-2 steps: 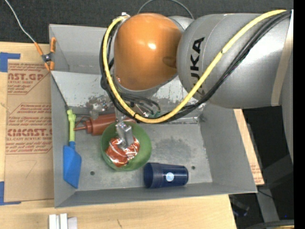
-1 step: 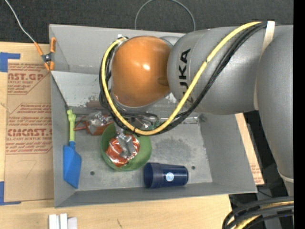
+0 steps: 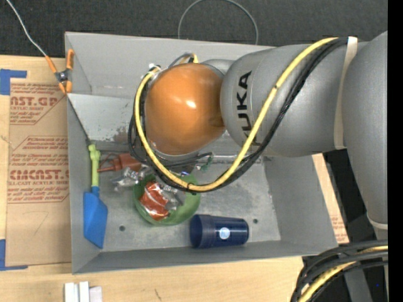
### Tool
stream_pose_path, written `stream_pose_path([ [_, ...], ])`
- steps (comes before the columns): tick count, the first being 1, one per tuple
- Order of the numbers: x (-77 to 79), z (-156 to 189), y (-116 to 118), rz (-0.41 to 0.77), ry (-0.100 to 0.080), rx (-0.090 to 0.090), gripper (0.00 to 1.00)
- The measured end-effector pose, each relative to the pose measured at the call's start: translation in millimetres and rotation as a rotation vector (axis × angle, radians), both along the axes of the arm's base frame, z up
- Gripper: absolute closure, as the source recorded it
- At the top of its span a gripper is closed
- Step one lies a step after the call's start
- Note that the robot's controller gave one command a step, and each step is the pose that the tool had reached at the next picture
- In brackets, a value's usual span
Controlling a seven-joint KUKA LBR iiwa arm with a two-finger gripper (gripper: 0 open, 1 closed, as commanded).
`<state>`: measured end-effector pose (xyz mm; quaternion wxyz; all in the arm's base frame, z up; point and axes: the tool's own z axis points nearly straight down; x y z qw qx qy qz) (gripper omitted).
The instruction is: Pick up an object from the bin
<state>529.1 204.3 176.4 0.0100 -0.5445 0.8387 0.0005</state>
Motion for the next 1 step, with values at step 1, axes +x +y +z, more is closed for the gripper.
stream_pose_path([
  [1,-9.1,-70.2,-48.6,0.009,-0.001,0.001,1.0],
])
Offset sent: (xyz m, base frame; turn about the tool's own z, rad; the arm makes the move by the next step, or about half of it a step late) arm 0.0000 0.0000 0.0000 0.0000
